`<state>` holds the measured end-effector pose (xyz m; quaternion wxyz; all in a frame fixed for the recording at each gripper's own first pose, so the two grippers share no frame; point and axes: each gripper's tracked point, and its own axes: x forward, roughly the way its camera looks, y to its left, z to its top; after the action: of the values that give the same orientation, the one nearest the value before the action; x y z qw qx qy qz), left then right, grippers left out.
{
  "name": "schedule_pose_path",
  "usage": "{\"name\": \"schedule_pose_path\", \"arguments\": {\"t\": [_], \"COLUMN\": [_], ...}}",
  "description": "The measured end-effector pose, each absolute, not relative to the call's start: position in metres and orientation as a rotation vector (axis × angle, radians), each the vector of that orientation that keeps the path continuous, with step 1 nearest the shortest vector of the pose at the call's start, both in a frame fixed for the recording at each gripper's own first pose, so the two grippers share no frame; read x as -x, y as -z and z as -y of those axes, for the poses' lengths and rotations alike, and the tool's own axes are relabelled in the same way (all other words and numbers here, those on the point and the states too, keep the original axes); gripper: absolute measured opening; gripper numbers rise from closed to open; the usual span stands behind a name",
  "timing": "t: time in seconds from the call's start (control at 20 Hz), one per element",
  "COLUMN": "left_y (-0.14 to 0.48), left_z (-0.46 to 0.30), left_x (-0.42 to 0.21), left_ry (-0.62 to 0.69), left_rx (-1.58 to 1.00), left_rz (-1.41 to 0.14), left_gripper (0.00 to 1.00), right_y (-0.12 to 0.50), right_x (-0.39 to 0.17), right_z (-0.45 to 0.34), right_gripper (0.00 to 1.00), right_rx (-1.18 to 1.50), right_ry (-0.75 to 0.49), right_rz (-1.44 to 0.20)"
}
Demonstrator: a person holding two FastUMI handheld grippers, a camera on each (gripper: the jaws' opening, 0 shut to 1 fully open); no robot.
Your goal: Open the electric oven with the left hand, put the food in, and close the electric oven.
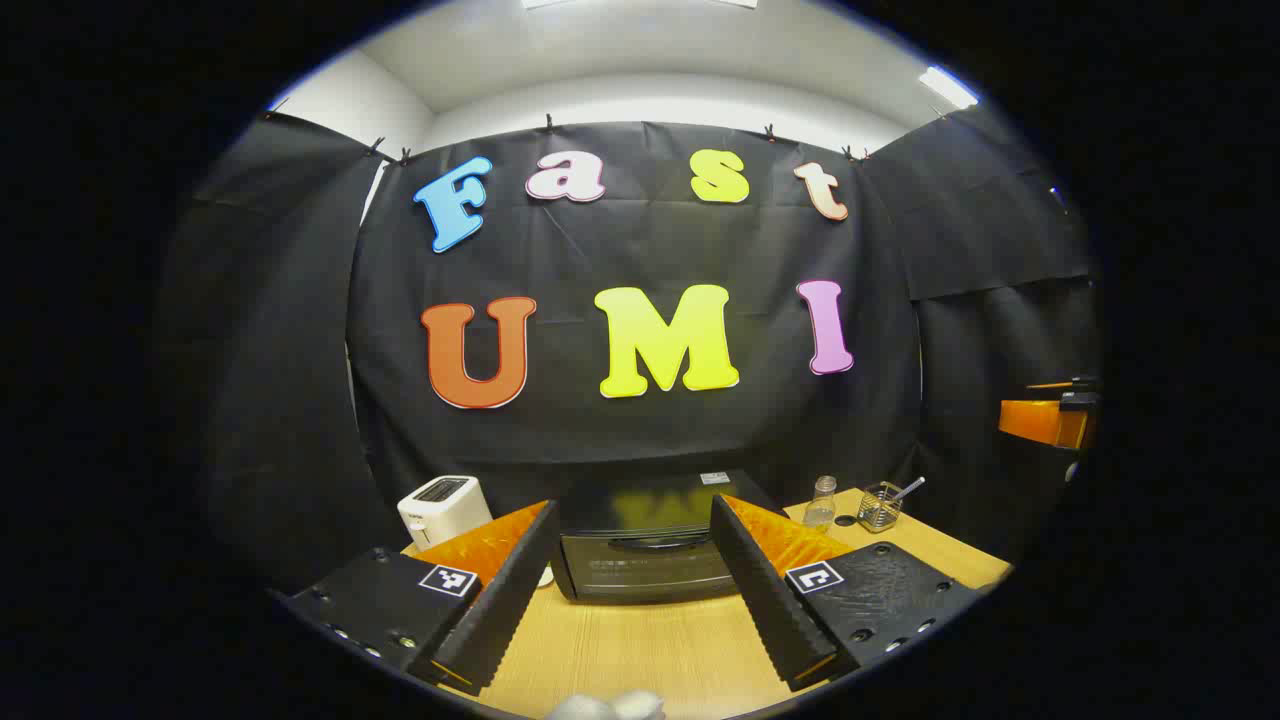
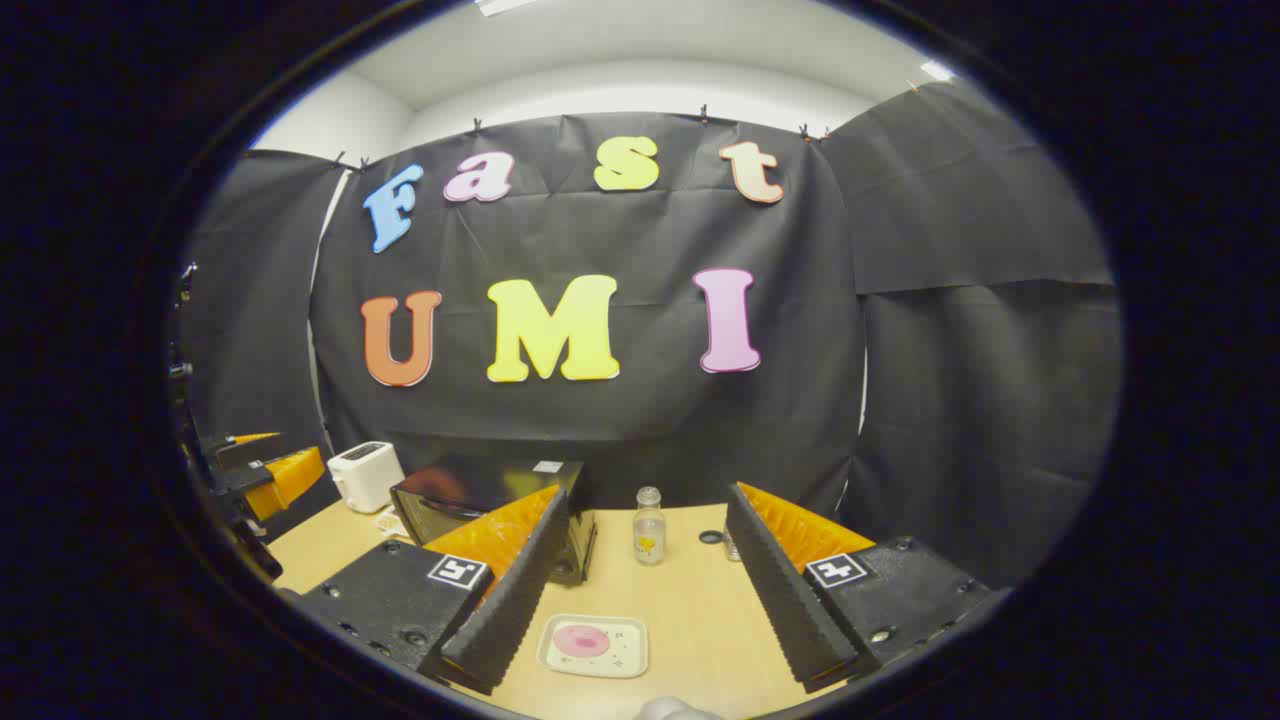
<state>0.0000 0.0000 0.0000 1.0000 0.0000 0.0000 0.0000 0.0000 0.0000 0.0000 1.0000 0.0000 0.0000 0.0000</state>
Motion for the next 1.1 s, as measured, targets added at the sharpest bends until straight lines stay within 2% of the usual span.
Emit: {"name": "schedule_pose_path", "arguments": {"t": [0.05, 0.1, 0.3, 0.4, 0.45, 0.5, 0.6, 0.8, 0.85, 1.0, 1.1], "left_y": [-0.001, -0.002, -0.002, 0.0, 0.001, 0.003, 0.007, 0.022, 0.026, 0.042, 0.054], "left_z": [0.002, 0.001, 0.006, 0.006, 0.007, 0.008, 0.01, 0.022, 0.025, 0.038, 0.045], "left_x": [-0.002, -0.003, -0.01, -0.013, -0.015, -0.018, -0.025, -0.05, -0.058, -0.088, -0.111], "left_ry": [0.005, 0.004, 0.016, 0.014, 0.014, 0.016, 0.023, 0.047, 0.052, 0.078, 0.09], "left_rx": [0.0, -0.001, 0.014, 0.008, 0.005, 0.004, -0.001, -0.002, 0.0, 0.016, 0.032], "left_rz": [0.006, 0.009, 0.01, 0.008, 0.005, 0.002, 0.001, -0.025, -0.031, -0.058, -0.082], "left_gripper": [0.96, 0.96, 0.96, 0.96, 1.0, 0.96, 0.96, 0.96, 0.97, 0.96, 0.96], "right_y": [0.0, 0.001, 0.008, 0.008, 0.008, 0.007, 0.006, 0.007, 0.008, 0.013, 0.017], "right_x": [0.0, 0.0, -0.001, -0.002, -0.002, -0.002, -0.002, 0.002, 0.005, 0.013, 0.02], "right_z": [0.0, 0.001, -0.001, 0.0, 0.002, 0.004, 0.008, 0.018, 0.022, 0.03, 0.036], "right_gripper": [0.96, 1.0, 1.0, 0.96, 1.0, 0.96, 0.96, 0.96, 1.0, 0.96, 1.0], "right_rx": [0.002, 0.006, 0.011, 0.014, 0.018, 0.021, 0.022, 0.028, 0.029, 0.025, 0.018], "right_ry": [0.003, 0.008, 0.008, 0.008, 0.012, 0.015, 0.024, 0.054, 0.067, 0.105, 0.127], "right_rz": [0.001, 0.003, -0.018, -0.02, -0.021, -0.02, -0.021, -0.033, -0.038, -0.054, -0.073]}}
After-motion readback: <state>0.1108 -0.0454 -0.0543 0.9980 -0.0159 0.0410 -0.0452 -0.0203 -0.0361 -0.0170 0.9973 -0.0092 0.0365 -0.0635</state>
